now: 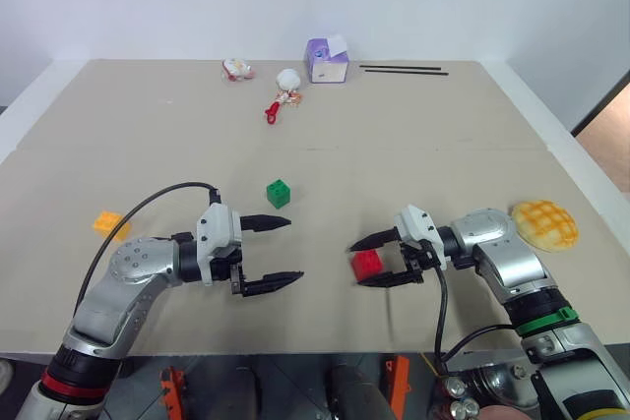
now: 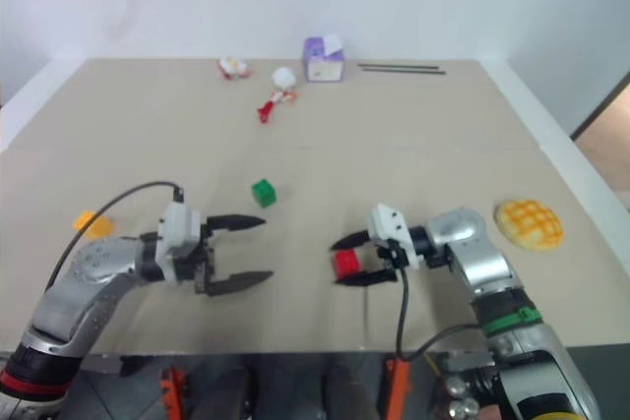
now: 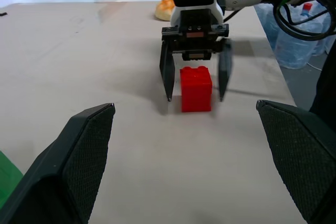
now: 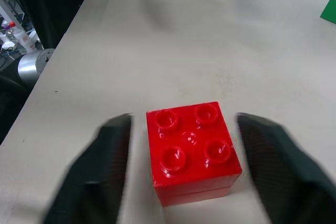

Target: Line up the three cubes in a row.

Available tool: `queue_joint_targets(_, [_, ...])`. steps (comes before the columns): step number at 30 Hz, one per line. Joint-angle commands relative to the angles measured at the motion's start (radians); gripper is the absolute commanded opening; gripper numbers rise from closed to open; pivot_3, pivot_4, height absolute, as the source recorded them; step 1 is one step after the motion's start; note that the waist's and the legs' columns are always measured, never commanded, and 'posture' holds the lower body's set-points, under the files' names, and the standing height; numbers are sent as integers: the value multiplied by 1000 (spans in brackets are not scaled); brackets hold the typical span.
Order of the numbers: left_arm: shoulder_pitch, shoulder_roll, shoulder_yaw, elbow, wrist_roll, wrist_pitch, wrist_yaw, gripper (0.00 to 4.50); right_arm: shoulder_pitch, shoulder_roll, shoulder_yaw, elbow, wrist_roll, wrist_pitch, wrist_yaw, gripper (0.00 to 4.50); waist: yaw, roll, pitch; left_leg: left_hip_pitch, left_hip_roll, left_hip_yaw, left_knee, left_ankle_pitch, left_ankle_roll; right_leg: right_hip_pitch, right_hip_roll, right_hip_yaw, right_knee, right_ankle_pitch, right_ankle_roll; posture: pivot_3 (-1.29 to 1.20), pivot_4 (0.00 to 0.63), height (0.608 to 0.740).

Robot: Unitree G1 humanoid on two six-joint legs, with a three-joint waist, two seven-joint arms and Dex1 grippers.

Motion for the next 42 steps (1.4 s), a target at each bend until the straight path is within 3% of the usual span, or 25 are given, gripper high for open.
queue_joint_targets(1, [-16,-7,19,-21,-1,-9,14,4500,-5,-3,-34,-57,38,25,11,4490,0,0,0,0,0,0,0,0,0,0,0,0,0,0,0,0,150,740])
queue_joint_targets(5, [-17,-33,31,-17,14,-11,65,4500,-29,-15,-81,-180,140,166,-5,4490,0,0,0,0,0,0,0,0,0,0,0,0,1,0,0,0,150,740])
queue_joint_targets(9, [-12,-95,46,-26,63,14,223,4500,-80,11,-175,-297,272,351,-133,4490,0,0,0,0,0,0,0,0,0,0,0,0,1,1,1,0,150,740])
queue_joint_targets(15, [-38,-171,49,34,136,63,390,4500,-93,60,-195,-316,191,368,-345,4490,0,-1,0,0,0,-1,0,0,0,0,0,0,1,3,4,0,150,740])
queue_joint_targets(30, [-329,-235,6,591,293,-123,341,4500,-112,74,-188,-330,164,391,-411,4490,0,-1,0,-1,-1,-1,0,0,0,-1,1,0,1,3,5,0,150,740])
queue_joint_targets(36, [-393,-276,-26,725,337,-164,304,4500,-103,71,-193,-348,165,389,-421,4490,0,-1,0,-2,-1,-1,0,0,0,-1,0,0,1,3,6,0,150,740])
queue_joint_targets(39, [-402,-292,-18,746,340,-173,299,3763,-99,70,-200,-354,167,390,-429,4500,0,-1,0,-2,-1,-2,0,0,0,-1,0,0,1,3,6,0,150,740])
queue_joint_targets(42, [-405,-298,-14,757,343,-179,300,2694,-96,66,-205,-356,169,390,-429,4500,0,-1,0,-2,-1,-2,0,0,0,-1,0,0,1,3,6,0,150,740])
